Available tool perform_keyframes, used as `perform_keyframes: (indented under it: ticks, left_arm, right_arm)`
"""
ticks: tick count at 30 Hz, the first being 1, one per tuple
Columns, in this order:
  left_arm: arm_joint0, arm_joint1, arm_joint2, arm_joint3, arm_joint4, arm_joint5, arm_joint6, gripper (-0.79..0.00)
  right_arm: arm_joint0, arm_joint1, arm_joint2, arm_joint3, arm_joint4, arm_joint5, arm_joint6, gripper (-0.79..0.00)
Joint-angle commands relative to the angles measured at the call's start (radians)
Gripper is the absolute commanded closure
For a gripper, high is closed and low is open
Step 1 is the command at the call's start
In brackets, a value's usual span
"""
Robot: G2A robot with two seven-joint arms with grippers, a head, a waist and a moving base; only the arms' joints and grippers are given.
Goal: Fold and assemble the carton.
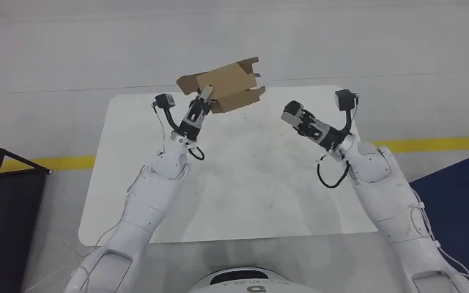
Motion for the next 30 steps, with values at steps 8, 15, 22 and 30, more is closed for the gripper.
perform_keyframes:
  ticks: [8, 15, 22, 30]
  left_arm:
    - [-0.02, -0.026, 0.058, -0.073, -0.061, 0.089, -0.007, 0.0]
    - [-0.016, -0.038, 0.094, -0.114, -0.035, 0.119, -0.039, 0.0]
    - [0.001, -0.041, 0.097, -0.103, 0.009, 0.12, -0.041, 0.0]
    - [0.019, -0.043, 0.078, -0.112, 0.0, 0.094, -0.05, 0.0]
  right_arm:
    - [0.068, -0.064, -0.207, 0.046, -0.328, 0.435, -0.29, -0.785]
    - [0.158, -0.132, -0.323, 0.089, -0.251, 0.611, -0.491, -0.785]
    - [0.159, -0.149, -0.289, 0.09, -0.169, 0.557, -0.567, -0.785]
    - [0.138, -0.156, -0.266, 0.086, -0.165, 0.566, -0.553, -0.785]
